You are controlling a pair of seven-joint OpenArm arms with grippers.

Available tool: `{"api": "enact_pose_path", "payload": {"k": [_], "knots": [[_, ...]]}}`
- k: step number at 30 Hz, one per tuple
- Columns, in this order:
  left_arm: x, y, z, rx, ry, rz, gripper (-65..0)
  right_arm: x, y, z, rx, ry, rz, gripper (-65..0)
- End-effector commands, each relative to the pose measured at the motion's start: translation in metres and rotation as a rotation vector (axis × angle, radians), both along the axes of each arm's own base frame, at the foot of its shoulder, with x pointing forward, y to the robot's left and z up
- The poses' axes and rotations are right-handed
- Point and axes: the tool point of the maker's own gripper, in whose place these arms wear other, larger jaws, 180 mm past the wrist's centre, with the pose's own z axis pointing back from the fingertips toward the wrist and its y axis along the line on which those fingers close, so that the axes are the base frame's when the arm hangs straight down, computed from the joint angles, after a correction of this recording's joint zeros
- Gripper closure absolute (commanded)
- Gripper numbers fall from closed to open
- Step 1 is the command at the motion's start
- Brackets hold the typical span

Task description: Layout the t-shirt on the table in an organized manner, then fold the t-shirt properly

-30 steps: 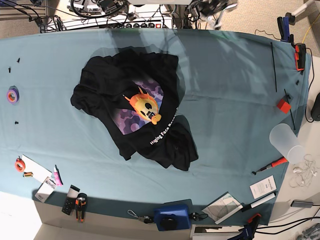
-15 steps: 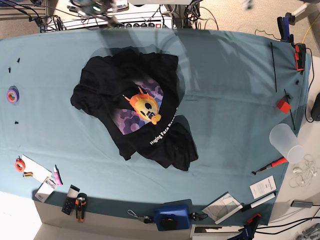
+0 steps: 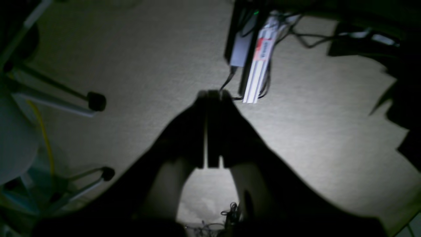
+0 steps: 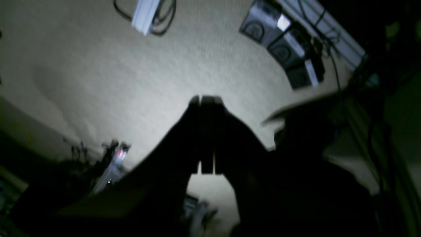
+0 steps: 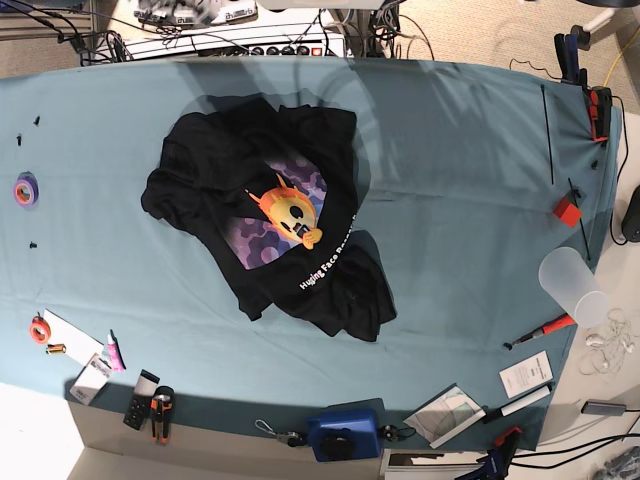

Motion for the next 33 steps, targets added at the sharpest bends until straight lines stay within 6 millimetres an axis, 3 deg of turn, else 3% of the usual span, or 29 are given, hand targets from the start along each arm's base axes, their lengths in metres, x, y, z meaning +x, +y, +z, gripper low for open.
{"api": "enact_pose_path", "payload": {"k": [1, 7, 12, 16, 20, 24, 33], "knots": [[-0.004, 0.001, 0.011, -0.001, 0.003, -0.008, 0.0, -0.002, 0.003, 0.010, 0.015, -0.005, 0.010, 0.0], [0.009, -0.017, 0.052, -0.051, -0.004, -0.039, 0.0, 0.031, 0.022, 0.061, 0.063, -0.150, 0.014, 0.0], [0.025, -0.040, 0.082, -0.087, -0.032, -0.006, 0.0, 0.087, 0.031, 0.124, 0.095, -0.371, 0.011, 0.0], [0.063, -0.052, 0.109, -0.083, -0.161, -0.031, 0.0, 0.134, 0.038, 0.174, 0.127, -0.571, 0.015, 0.0], [0.116, -0.057, 0.144, -0.063, -0.375, -0.077, 0.0, 0.164, 0.018, 0.185, 0.069, -0.666, 0.001, 0.0], [0.152, -0.060, 0.169, -0.039, -0.513, -0.109, 0.0, 0.187, 0.010, 0.195, 0.043, -0.741, -0.003, 0.0], [0.191, -0.062, 0.183, -0.027, -0.639, -0.137, 0.0, 0.205, 0.010, 0.203, 0.036, -0.793, 0.014, 0.0]]}}
